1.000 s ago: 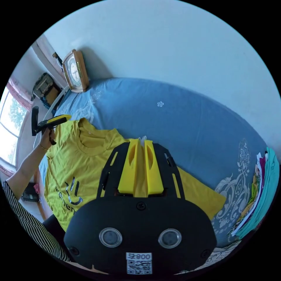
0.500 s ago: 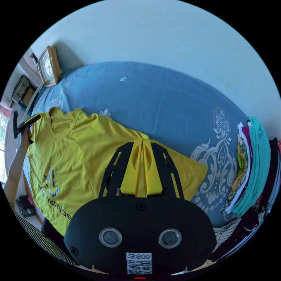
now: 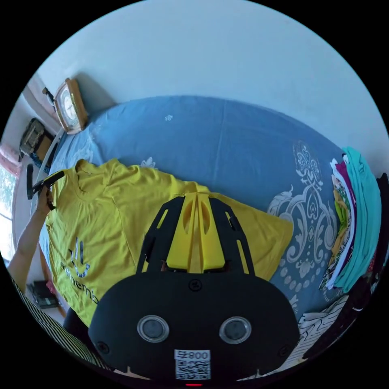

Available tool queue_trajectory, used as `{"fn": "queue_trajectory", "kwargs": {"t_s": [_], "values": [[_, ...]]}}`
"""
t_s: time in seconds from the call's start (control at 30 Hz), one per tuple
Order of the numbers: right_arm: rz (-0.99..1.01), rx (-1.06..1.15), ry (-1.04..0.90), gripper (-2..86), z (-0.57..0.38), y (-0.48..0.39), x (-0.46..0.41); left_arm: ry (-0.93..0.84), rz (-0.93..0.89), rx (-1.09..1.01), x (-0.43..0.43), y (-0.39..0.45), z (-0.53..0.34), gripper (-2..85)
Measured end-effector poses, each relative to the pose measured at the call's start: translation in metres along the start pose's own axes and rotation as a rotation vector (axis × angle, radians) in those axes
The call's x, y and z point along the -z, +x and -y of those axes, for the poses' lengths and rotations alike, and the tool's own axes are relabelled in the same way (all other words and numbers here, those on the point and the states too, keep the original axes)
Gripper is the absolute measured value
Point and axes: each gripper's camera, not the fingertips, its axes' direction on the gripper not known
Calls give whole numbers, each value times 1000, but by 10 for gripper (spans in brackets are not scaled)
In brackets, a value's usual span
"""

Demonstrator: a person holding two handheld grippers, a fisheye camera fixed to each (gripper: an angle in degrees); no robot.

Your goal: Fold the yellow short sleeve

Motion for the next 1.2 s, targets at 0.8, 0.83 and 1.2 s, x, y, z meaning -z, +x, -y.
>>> {"fn": "queue_trajectory", "kwargs": {"t_s": [0.8, 0.83, 1.2], "values": [[166, -117, -143, 9, -337, 21, 92, -173, -100, 207, 76, 13, -255, 5], [226, -112, -109, 12, -346, 21, 100, -150, -146, 210, 81, 17, -261, 5], [170, -236, -210, 24, -435, 37, 76, -316, -113, 337, 17, 53, -286, 8]]}}
